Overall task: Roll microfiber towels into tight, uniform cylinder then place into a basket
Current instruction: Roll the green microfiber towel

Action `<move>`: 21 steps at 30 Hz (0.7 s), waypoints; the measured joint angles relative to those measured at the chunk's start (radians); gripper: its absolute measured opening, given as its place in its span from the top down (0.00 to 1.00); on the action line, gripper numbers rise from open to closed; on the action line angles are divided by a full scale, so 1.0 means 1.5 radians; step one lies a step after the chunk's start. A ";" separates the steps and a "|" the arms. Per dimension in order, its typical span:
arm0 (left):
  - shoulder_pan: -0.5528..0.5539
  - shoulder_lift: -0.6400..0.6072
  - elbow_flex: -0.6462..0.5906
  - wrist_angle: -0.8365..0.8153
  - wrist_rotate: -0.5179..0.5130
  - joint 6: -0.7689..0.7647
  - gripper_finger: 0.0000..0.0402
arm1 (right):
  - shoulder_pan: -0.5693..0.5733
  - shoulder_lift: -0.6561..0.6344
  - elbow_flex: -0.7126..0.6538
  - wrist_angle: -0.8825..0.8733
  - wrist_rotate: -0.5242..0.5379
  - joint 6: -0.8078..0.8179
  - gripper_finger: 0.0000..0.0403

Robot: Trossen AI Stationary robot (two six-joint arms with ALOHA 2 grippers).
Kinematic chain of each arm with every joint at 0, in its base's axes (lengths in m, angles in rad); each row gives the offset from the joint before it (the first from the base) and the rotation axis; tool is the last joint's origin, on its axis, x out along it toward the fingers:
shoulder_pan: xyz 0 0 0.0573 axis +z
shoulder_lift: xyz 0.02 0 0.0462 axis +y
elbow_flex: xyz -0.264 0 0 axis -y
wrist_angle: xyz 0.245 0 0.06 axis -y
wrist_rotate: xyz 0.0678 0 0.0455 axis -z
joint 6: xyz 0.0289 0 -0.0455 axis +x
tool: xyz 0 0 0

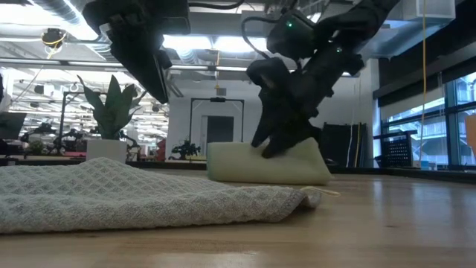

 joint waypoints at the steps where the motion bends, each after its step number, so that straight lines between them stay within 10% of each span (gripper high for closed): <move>1: 0.000 0.000 0.000 0.000 0.000 0.000 0.81 | -0.001 0.000 0.000 0.013 0.005 -0.003 0.67; 21: 0.000 0.000 0.000 0.001 0.000 0.002 0.81 | -0.026 -0.001 0.001 -0.093 0.068 0.046 0.67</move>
